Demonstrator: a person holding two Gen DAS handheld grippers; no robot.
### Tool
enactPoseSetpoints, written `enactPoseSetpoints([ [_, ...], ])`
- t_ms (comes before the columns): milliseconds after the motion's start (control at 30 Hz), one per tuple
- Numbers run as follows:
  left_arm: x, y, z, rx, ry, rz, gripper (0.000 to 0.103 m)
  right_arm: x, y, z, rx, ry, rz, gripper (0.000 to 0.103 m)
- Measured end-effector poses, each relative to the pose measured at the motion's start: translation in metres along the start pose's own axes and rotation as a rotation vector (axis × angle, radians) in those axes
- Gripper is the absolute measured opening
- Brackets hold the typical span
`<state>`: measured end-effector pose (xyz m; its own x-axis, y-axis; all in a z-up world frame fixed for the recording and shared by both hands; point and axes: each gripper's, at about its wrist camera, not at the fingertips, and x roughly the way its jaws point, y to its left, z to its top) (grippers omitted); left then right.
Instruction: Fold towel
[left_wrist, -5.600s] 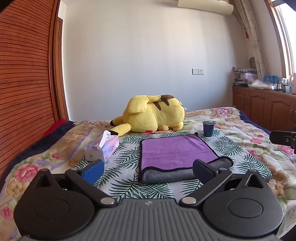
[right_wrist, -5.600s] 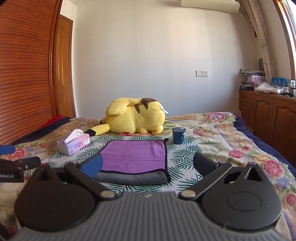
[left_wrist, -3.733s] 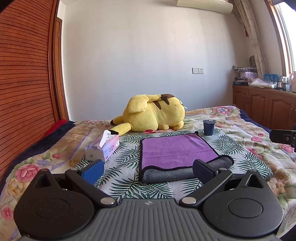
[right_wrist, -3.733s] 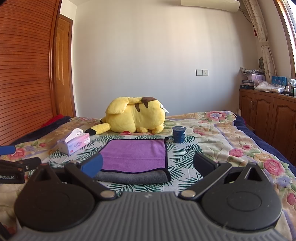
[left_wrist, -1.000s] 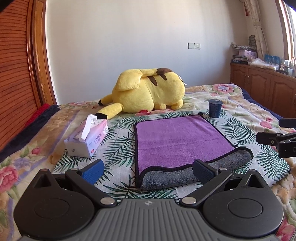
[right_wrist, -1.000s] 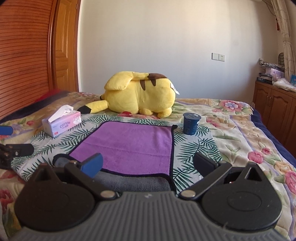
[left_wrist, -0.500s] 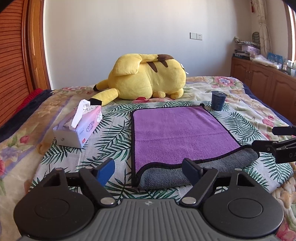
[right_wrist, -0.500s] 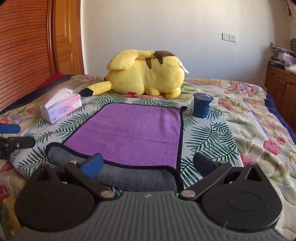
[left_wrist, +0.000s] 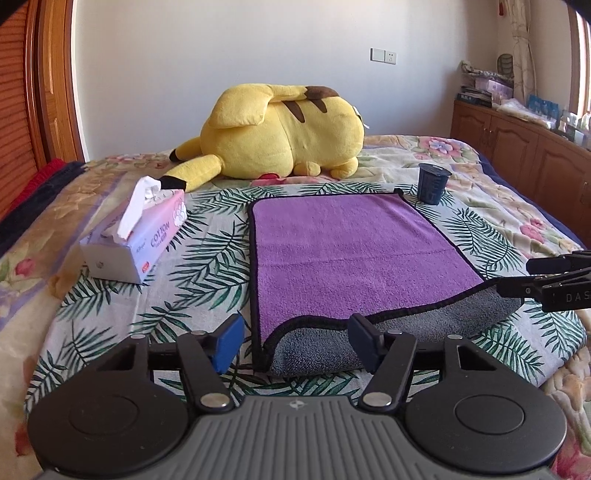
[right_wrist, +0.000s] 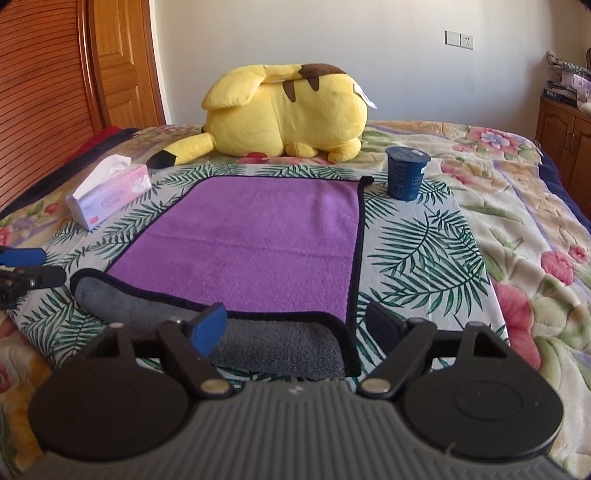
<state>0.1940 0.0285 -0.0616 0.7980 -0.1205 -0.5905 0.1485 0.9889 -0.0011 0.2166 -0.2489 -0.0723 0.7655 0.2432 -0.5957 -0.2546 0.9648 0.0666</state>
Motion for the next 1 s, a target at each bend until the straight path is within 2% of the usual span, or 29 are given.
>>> enactPoseSetpoints([
  [300, 0.019, 0.007, -0.001, -0.003, 0.038, -0.004, 0.029, 0.014, -0.008, -0.002, 0.015, 0.052, 0.021, 0.076],
  [433, 0.026, 0.012, -0.002, -0.032, 0.054, -0.036, 0.025, 0.021, -0.012, -0.004, 0.022, 0.081, 0.031, 0.074],
  [733, 0.033, 0.014, -0.008, -0.031, 0.084, -0.04, 0.008, 0.029, -0.019, -0.008, 0.055, 0.134, 0.061, 0.067],
  [900, 0.033, 0.014, -0.009, -0.039, 0.087, -0.05, 0.002, 0.028, -0.021, -0.007, 0.07, 0.141, 0.078, 0.055],
  [1000, 0.034, 0.014, -0.01, -0.038, 0.094, -0.055, 0.0, 0.027, -0.022, -0.006, 0.07, 0.139, 0.084, 0.051],
])
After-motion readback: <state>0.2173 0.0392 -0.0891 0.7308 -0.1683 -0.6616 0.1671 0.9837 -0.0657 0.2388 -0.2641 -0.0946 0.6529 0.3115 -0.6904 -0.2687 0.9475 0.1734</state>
